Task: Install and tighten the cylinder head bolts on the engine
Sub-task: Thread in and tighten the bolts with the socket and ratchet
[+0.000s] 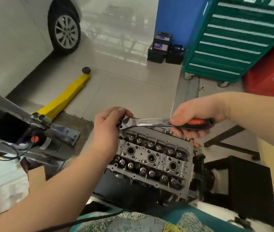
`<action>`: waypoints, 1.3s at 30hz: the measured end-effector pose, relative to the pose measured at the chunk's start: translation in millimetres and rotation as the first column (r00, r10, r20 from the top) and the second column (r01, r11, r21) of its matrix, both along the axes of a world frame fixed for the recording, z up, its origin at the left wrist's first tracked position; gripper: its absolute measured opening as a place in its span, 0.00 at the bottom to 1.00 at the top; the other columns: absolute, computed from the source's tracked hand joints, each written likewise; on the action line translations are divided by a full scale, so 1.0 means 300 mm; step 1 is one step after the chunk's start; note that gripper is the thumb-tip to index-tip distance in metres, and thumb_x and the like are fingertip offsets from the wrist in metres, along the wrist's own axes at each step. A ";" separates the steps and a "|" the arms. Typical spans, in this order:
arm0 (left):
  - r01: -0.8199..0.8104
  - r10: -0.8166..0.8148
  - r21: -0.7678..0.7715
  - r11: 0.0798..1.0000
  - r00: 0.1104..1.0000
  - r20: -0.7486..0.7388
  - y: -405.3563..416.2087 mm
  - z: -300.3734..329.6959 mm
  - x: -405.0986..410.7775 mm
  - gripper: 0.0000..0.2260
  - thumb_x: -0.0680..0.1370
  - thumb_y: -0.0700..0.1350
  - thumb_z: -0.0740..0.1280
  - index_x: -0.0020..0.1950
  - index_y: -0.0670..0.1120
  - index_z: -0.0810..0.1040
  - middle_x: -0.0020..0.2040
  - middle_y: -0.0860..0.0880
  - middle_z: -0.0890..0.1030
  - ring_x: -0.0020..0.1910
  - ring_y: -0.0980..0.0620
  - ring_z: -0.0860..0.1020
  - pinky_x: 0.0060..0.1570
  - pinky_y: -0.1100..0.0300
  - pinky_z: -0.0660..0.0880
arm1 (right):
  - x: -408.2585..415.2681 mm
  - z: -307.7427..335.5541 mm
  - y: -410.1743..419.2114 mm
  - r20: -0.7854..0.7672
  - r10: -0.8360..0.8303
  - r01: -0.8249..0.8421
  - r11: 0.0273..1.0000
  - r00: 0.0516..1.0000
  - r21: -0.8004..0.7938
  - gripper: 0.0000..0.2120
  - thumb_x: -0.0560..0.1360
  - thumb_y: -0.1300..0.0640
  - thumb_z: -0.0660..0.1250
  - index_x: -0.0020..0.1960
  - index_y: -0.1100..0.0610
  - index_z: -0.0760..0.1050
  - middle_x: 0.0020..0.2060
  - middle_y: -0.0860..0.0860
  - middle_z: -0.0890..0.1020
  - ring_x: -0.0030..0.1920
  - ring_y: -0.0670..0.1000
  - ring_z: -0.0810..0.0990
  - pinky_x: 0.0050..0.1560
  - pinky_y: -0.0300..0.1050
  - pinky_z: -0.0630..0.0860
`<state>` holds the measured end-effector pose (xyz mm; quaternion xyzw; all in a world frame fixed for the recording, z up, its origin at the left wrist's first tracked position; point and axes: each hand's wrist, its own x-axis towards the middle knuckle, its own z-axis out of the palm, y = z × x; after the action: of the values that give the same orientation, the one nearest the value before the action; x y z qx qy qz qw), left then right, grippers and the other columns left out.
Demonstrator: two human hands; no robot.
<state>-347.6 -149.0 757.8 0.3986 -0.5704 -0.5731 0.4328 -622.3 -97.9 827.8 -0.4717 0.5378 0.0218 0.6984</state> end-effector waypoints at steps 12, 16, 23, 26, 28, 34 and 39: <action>-0.141 0.142 0.152 0.978 0.990 0.004 0.027 0.031 -0.080 0.20 0.81 0.48 0.64 0.33 0.40 0.84 0.30 0.47 0.83 0.26 0.57 0.74 0.31 0.68 0.72 | 0.062 -0.073 0.040 0.205 0.003 -0.025 0.994 0.979 0.103 0.15 0.82 0.55 0.64 0.37 0.58 0.70 0.26 0.55 0.71 0.20 0.50 0.70 0.20 0.40 0.70; -0.155 0.158 0.210 0.965 0.987 0.005 0.027 0.035 -0.086 0.23 0.75 0.58 0.64 0.33 0.42 0.84 0.34 0.41 0.84 0.35 0.46 0.79 0.46 0.52 0.77 | 0.079 -0.037 0.064 0.098 0.006 -0.001 0.999 0.995 -0.049 0.18 0.83 0.53 0.67 0.34 0.57 0.74 0.26 0.56 0.73 0.20 0.51 0.71 0.23 0.43 0.70; -0.203 0.216 0.221 0.954 0.976 -0.036 0.032 0.028 -0.086 0.24 0.76 0.59 0.63 0.30 0.43 0.83 0.32 0.40 0.84 0.30 0.55 0.79 0.37 0.68 0.75 | 0.119 -0.007 0.075 0.064 -0.036 0.042 0.996 0.997 -0.085 0.21 0.82 0.57 0.67 0.30 0.50 0.76 0.25 0.55 0.73 0.19 0.51 0.71 0.26 0.43 0.69; -0.200 0.221 0.246 0.948 0.973 -0.062 0.023 0.010 -0.085 0.23 0.77 0.60 0.63 0.31 0.45 0.83 0.35 0.42 0.86 0.34 0.53 0.80 0.49 0.53 0.75 | 0.127 -0.003 0.070 0.050 -0.018 0.022 0.996 0.999 -0.086 0.20 0.82 0.55 0.67 0.31 0.48 0.78 0.25 0.55 0.74 0.20 0.51 0.71 0.28 0.44 0.69; -0.206 0.233 0.257 0.944 0.969 -0.078 0.018 0.001 -0.084 0.23 0.77 0.60 0.63 0.31 0.47 0.83 0.35 0.43 0.85 0.38 0.50 0.79 0.54 0.45 0.74 | 0.130 -0.003 0.072 0.024 -0.029 0.031 0.996 0.999 -0.088 0.17 0.81 0.53 0.69 0.33 0.51 0.78 0.25 0.55 0.75 0.20 0.52 0.71 0.30 0.45 0.70; -0.232 0.261 0.237 0.943 0.960 -0.101 0.012 -0.009 -0.075 0.22 0.77 0.59 0.63 0.27 0.51 0.81 0.31 0.46 0.84 0.34 0.59 0.75 0.49 0.51 0.68 | 0.145 -0.003 0.077 -0.010 -0.063 0.062 0.995 0.998 -0.076 0.14 0.77 0.49 0.71 0.34 0.51 0.78 0.25 0.56 0.76 0.20 0.52 0.72 0.24 0.40 0.70; -0.171 0.205 0.237 0.956 0.971 -0.126 0.000 0.002 -0.057 0.21 0.76 0.59 0.63 0.26 0.53 0.80 0.30 0.48 0.83 0.33 0.59 0.74 0.52 0.50 0.69 | 0.157 -0.003 0.095 -0.019 -0.103 0.102 0.992 0.994 -0.068 0.13 0.76 0.49 0.70 0.34 0.50 0.79 0.25 0.56 0.76 0.20 0.52 0.71 0.23 0.40 0.70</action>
<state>-364.7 -149.0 758.3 0.4533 -0.4276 -0.6180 0.4793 -575.1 -69.4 826.9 -0.4664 0.5696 -0.0268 0.6763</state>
